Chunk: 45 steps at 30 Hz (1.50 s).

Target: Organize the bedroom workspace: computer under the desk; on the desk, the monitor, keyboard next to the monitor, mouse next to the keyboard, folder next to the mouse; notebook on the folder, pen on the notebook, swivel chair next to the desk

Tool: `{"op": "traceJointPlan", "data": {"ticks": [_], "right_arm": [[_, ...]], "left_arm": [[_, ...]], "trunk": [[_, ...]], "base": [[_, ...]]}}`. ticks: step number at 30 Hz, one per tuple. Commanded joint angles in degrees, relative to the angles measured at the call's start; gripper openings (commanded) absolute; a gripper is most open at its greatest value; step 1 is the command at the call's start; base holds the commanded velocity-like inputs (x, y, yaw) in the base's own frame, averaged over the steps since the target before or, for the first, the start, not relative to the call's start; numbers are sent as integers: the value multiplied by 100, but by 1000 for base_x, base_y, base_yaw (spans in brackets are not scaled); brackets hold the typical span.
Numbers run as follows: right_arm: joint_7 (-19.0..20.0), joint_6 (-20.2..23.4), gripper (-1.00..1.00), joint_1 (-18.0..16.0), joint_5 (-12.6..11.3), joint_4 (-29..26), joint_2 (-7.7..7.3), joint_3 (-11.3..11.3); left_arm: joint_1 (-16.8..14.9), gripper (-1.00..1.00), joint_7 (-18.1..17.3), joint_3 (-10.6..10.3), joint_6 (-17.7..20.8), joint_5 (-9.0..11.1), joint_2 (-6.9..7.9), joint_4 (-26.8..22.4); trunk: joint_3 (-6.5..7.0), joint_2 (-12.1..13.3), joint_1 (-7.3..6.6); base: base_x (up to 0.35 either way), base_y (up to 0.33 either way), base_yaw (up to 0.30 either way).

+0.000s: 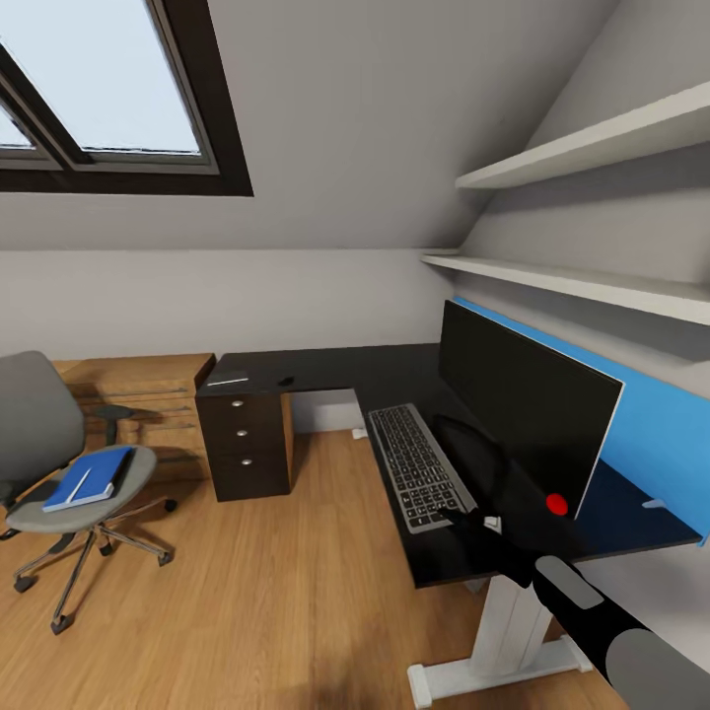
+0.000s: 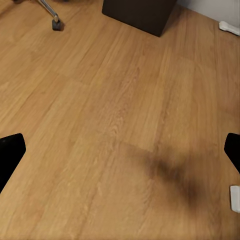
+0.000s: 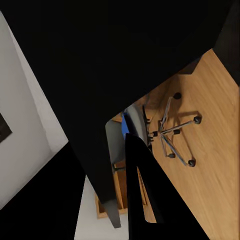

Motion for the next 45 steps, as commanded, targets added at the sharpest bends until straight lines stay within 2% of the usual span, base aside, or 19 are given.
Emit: {"op": "traceJointPlan", "data": {"ticks": [1, 7, 14, 34, 45], "right_arm": [[27, -22, -100, -7, -29, 2, -6, 35], [27, -141, -100, -7, -29, 2, -1, 33], [27, -498, -100, -7, -37, 0, 10, 42], [13, -528, -100, -7, -38, 4, 12, 81], [-146, -495, -100, -7, -38, 0, 12, 92]], "left_arm": [[1, 100, -26, -34, -14, 60, 5, -6], [1, 100, -28, -34, -17, 56, 5, -6], [1, 100, -24, -26, -17, 64, 12, -6], [1, 100, -18, -20, -17, 64, 14, -6], [1, 100, -16, -14, -26, 66, 6, -6]], "trunk": [[-6, -4, 1], [-6, -4, 1], [-6, -4, 1], [-6, -4, 1], [-6, -4, 1]], "base": [[0, 0, 0], [0, 0, 0], [0, 0, 0], [60, 15, 0], [8, 2, 0]]}}
